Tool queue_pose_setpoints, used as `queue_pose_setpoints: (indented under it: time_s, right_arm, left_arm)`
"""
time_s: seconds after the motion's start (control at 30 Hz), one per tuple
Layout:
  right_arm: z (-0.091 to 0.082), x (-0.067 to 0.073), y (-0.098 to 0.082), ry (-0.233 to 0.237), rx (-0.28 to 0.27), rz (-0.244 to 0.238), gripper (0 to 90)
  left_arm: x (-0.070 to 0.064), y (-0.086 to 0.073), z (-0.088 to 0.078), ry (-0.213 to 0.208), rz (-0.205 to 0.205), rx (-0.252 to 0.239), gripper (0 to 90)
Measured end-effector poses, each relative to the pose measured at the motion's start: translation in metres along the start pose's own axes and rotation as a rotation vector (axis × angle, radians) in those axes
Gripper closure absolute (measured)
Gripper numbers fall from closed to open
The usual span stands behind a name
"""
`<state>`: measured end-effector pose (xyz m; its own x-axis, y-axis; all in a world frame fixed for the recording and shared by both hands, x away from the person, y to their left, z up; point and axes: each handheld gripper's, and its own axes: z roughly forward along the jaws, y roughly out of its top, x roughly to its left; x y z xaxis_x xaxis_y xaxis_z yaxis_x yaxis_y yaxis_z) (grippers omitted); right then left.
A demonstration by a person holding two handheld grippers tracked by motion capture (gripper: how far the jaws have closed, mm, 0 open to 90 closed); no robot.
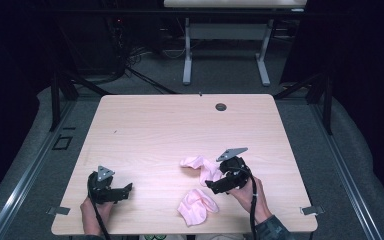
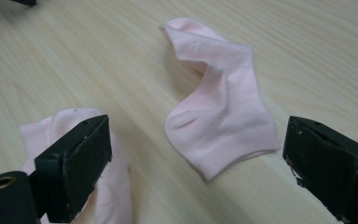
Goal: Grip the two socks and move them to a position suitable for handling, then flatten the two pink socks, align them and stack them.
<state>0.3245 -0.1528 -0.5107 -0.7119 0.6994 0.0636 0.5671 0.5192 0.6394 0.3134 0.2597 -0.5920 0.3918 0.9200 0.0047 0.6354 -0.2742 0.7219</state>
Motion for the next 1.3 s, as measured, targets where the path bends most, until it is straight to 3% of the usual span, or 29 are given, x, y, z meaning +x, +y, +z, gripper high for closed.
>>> queue_pose_setpoints:
  time_s: [0.33, 0.5, 0.67, 0.93, 1.1, 1.3]
  right_arm:
    - [0.000, 0.030, -0.008, 0.048, 0.013, -0.039, 7.7]
    - [0.004, 0.043, -0.011, 0.064, 0.043, -0.056, 1.7]
    - [0.006, 0.061, -0.012, 0.084, 0.062, -0.105, 0.0]
    - [0.015, 0.089, -0.015, 0.117, 0.060, -0.167, 24.2]
    - [0.030, 0.094, -0.014, 0.132, 0.102, -0.175, 40.5]
    - [0.050, 0.108, -0.017, 0.132, 0.162, -0.213, 51.6]
  left_arm:
    - [0.000, 0.000, 0.000, 0.000, -0.001, 0.000, 6.1]
    - [0.000, 0.000, 0.000, 0.000, -0.001, 0.001, 6.1]
    - [0.000, 0.000, 0.000, 0.002, -0.001, -0.001, 6.3]
    - [0.000, 0.000, -0.001, 0.004, 0.000, -0.001, 6.4]
    - [0.000, 0.000, 0.000, 0.003, -0.002, -0.001, 6.4]
    - [-0.001, 0.000, 0.000, 0.006, 0.000, -0.004, 6.5]
